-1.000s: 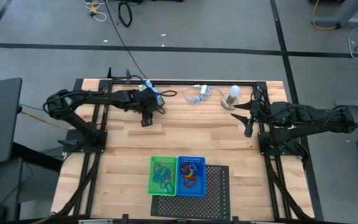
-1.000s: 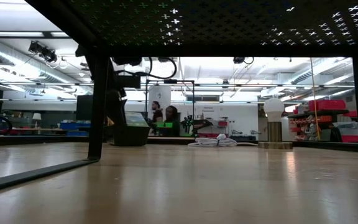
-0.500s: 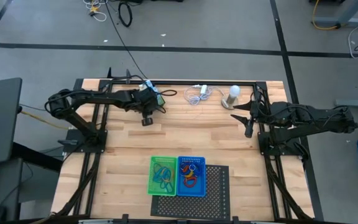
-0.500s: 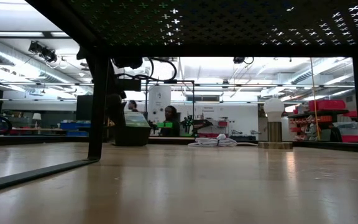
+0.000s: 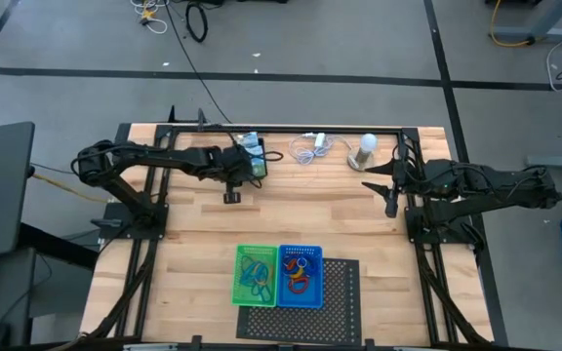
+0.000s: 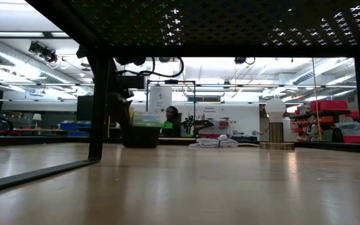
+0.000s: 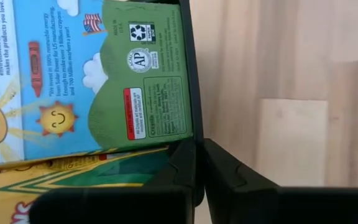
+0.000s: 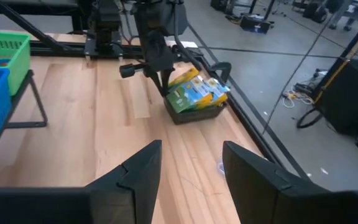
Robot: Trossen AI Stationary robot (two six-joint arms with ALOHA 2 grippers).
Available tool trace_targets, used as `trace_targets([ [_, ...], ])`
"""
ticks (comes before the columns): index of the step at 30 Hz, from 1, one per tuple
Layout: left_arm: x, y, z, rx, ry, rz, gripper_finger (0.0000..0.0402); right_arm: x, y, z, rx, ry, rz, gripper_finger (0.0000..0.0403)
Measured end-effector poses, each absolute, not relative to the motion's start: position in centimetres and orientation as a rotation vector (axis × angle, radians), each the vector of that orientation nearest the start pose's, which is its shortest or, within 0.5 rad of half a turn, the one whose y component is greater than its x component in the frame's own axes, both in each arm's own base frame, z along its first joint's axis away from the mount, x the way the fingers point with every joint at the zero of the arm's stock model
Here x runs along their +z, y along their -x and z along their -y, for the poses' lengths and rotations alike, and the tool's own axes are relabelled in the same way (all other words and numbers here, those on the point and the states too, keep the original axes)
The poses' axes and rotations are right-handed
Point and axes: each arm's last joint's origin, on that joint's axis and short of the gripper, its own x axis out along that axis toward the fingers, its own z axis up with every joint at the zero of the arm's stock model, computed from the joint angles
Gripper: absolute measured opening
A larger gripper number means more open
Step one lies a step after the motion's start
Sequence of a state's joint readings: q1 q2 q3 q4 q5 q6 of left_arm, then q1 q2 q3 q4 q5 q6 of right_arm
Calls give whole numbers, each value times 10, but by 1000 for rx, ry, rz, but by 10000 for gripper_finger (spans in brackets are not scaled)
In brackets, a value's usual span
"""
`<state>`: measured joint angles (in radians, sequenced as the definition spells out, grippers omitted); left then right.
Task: Pick & Place Office Desk Supplies
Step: Put the black bin on the shelf
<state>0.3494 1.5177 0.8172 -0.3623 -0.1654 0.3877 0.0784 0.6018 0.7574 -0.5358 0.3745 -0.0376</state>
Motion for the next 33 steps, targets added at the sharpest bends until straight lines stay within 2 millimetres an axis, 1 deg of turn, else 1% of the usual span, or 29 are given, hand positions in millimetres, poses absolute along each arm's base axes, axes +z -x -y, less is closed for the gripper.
trace_targets([
  [6, 172, -267, -90, 197, -295, -1107, 14, 315, -124, 0, -250, 104, -377, 178],
  [10, 173, -269, -85, 157, -327, -1091, 13, 312, -131, -2, -214, 91, -406, 178],
  [13, 173, -271, -82, 140, -347, -1082, 13, 305, -144, -3, -192, 110, -464, 178],
  [17, 176, -275, -81, 131, -376, -1041, 13, 290, -171, -1, -195, 185, -562, 178],
  [21, 177, -282, -82, 97, -399, -969, 13, 276, -193, 9, -157, 218, -638, 178],
  [24, 171, -288, -83, 60, -409, -944, 12, 270, -204, 18, -112, 206, -646, 178],
  [29, 160, -300, -83, 9, -395, -954, 12, 262, -214, 34, -97, 239, -665, 178],
  [33, 158, -309, -81, -5, -417, -962, 12, 254, -220, 47, -104, 270, -708, 178],
])
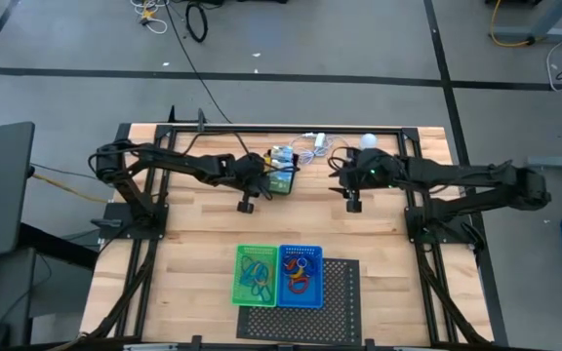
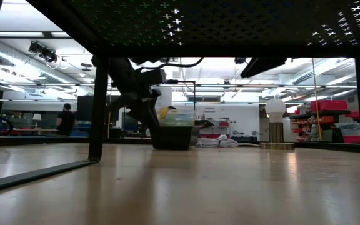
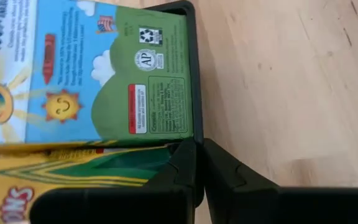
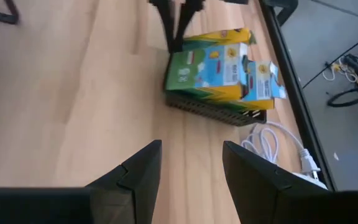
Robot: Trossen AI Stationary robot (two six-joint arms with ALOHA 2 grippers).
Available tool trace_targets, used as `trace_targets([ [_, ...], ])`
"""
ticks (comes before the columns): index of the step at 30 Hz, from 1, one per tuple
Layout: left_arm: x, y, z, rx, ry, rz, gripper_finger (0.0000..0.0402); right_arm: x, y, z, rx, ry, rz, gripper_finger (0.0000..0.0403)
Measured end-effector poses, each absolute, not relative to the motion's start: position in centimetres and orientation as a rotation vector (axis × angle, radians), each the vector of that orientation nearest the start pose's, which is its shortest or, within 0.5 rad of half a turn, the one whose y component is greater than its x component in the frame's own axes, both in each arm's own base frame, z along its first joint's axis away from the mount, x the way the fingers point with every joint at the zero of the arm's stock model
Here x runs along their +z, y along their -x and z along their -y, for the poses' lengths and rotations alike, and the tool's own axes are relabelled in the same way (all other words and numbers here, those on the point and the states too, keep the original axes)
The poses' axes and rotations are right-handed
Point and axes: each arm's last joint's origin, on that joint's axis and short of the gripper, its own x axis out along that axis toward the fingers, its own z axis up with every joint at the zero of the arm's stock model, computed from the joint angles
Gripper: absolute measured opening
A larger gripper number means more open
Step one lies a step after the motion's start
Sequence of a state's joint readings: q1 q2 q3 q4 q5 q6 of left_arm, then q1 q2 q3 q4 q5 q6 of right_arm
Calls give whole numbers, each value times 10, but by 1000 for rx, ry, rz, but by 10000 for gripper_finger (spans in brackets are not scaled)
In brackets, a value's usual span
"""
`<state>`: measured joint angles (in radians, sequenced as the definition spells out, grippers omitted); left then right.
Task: Pick & Place Office Desk Supplies
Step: Put the black bin on the shelf
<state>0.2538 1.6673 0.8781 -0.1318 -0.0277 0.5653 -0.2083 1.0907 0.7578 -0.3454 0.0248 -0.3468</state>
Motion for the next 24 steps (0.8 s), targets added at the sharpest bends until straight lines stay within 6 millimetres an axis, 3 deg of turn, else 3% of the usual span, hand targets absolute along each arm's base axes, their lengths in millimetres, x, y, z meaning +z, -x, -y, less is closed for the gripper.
trace_targets([
  [9, 168, -319, -79, -44, -462, -926, 16, 233, -234, 82, -88, 283, -796, 178],
  [15, 173, -328, -79, -72, -486, -805, 20, 225, -253, 89, -2, 238, -897, 178],
  [24, 171, -330, -79, -73, -454, -798, 37, 243, -266, 96, 30, 274, -938, 178],
])
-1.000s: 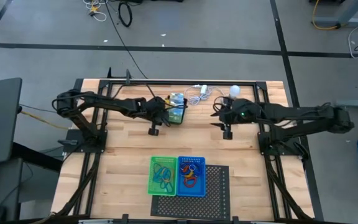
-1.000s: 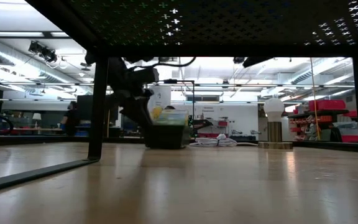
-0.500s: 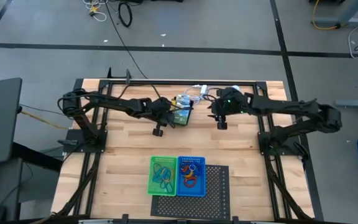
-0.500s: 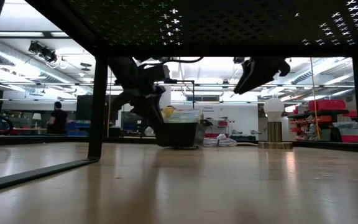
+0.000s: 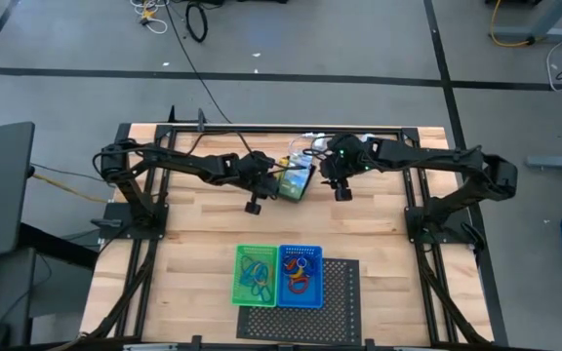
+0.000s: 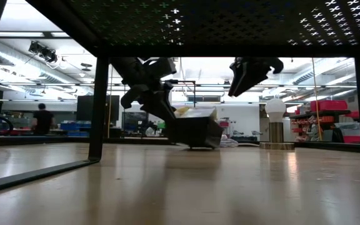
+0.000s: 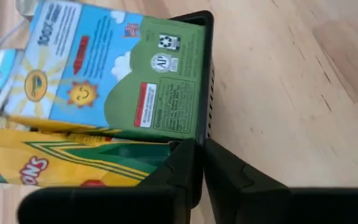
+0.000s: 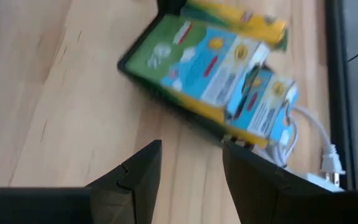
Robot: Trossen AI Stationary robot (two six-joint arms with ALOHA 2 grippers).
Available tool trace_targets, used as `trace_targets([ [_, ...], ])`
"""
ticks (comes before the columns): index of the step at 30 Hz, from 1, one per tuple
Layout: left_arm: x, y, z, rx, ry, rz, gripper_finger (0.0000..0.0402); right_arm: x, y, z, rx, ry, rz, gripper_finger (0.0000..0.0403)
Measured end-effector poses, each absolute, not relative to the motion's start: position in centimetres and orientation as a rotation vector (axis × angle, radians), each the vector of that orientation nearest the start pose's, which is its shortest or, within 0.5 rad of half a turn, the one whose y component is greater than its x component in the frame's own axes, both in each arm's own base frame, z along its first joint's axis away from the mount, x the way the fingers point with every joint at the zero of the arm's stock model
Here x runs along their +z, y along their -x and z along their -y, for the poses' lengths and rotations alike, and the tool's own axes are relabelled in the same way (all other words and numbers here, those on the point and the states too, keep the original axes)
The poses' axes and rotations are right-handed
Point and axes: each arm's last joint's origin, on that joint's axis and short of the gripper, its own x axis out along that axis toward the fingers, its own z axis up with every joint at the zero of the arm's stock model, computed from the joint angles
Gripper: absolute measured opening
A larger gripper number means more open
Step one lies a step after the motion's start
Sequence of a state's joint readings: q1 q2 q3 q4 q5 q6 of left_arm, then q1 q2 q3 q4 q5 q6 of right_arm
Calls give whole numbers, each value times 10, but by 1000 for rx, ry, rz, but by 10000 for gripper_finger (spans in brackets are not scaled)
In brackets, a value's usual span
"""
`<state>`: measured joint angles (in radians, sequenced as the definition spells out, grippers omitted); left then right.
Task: Pick & Place Office Desk Supplies
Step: Put the black bin on the shelf
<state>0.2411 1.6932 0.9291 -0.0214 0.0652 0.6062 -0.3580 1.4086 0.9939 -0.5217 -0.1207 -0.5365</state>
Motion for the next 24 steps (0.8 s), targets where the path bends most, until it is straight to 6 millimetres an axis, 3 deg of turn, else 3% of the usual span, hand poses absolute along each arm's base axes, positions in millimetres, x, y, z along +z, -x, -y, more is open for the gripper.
trace_targets([
  [11, 171, -329, -78, -110, -403, -785, 72, 226, -259, 101, 58, 309, -1012, 179],
  [24, 176, -328, -79, -31, -404, -794, 217, 218, -260, 101, 62, 267, -1057, 206],
])
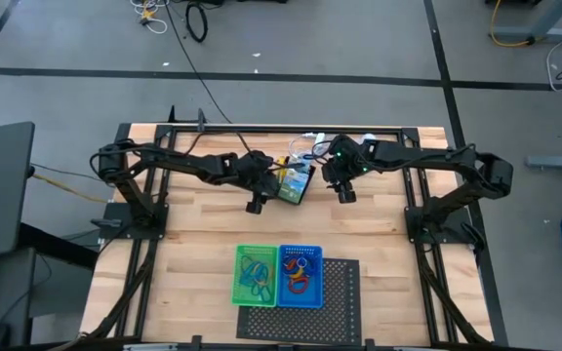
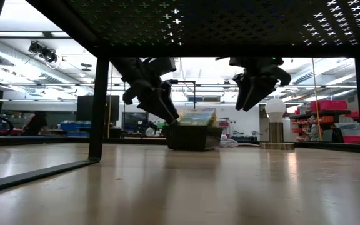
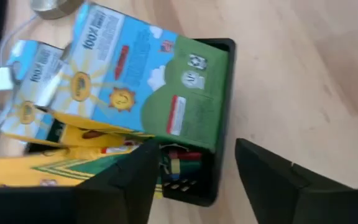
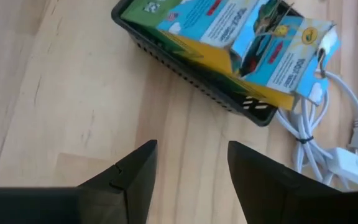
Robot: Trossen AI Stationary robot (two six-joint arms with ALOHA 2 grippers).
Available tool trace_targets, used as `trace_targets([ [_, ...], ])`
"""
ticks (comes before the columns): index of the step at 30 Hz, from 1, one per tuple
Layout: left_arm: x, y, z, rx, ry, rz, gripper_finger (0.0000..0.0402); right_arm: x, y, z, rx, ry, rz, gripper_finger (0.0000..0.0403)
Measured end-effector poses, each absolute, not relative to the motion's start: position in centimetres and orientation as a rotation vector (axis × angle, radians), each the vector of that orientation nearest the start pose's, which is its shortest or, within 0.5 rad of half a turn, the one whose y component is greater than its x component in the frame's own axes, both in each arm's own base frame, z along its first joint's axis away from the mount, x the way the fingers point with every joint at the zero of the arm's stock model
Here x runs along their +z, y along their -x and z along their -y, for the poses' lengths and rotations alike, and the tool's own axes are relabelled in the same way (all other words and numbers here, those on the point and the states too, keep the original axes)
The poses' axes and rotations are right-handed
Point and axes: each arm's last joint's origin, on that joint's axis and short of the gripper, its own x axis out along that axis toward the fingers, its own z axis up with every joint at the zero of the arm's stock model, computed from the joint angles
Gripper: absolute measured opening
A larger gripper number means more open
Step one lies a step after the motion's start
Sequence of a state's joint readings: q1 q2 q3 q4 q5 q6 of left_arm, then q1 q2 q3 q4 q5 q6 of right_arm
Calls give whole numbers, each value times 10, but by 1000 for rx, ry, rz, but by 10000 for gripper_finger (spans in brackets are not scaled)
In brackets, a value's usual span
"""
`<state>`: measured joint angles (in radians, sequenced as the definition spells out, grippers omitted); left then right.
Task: Pick & Place Office Desk Supplies
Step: Put the black bin on the shelf
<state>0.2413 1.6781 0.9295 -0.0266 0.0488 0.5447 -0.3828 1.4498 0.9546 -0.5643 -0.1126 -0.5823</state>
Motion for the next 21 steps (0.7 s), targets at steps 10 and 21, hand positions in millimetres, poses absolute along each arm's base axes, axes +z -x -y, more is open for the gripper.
trace_targets([
  [10, 186, -325, -78, -52, -404, -758, 225, 217, -260, 100, 92, 245, -1057, 192],
  [21, 214, -314, -75, 98, -469, -735, 212, 216, -261, 90, 123, 242, -1069, 185],
])
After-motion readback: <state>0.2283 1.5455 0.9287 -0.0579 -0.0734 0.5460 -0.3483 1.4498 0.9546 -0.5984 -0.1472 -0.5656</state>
